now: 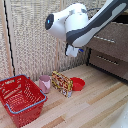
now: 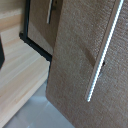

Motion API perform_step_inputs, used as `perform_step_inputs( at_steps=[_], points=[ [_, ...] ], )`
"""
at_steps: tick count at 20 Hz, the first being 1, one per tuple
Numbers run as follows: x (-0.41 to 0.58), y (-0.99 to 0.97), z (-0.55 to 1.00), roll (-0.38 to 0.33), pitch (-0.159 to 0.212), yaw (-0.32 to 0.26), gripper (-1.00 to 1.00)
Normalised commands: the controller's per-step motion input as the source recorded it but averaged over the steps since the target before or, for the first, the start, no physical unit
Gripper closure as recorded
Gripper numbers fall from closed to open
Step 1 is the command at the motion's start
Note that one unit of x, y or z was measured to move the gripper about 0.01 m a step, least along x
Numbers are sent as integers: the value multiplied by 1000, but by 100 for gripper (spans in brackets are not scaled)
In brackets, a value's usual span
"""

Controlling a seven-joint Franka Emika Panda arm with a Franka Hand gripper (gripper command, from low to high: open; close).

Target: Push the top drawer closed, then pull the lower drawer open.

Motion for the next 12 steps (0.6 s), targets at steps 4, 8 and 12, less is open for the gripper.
perform_step_inputs(
  at_steps=[4,8,12],
  points=[
    [-59,-566,139,-133,-65,52,-100],
    [-36,-548,184,-128,-85,20,-100],
    [0,-539,127,-78,-91,-10,-100]
  ],
)
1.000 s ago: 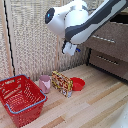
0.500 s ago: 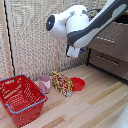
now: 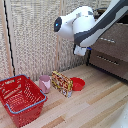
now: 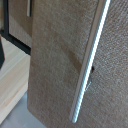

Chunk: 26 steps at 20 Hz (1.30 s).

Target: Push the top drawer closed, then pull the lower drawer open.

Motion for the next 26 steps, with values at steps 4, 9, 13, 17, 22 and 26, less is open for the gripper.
perform_step_inputs(
  at_steps=[4,9,13,17,22,26],
  points=[
    [0,-479,44,-79,-95,-58,-100],
    [0,-453,49,-70,-93,-51,-100],
    [6,-333,170,-65,-52,-1,100],
    [-23,-260,248,-13,-22,0,100],
    [-65,-205,303,0,-10,0,100],
    [-60,-231,279,0,-11,0,100]
  ],
)
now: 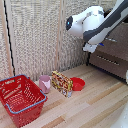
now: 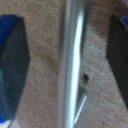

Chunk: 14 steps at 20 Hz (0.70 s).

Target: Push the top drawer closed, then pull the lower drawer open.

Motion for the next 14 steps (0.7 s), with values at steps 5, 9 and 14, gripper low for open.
perform_step_inputs(
  at_steps=[5,9,14],
  points=[
    [-40,-303,261,0,-15,0,100],
    [55,-727,192,1,-16,0,100],
    [153,-939,209,14,-11,4,100]
  ],
)
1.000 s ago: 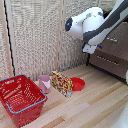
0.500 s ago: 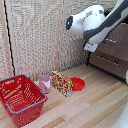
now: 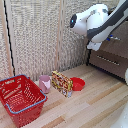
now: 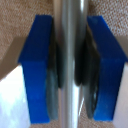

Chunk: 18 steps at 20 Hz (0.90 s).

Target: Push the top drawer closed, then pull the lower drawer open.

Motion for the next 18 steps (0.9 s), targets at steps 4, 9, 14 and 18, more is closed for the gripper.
perform_step_inputs(
  at_steps=[4,9,14,18],
  points=[
    [132,-946,229,12,-14,3,100],
    [58,-942,232,14,-22,15,100],
    [11,-818,213,5,-33,16,100],
    [0,-431,198,-2,-45,1,-100]
  ],
)
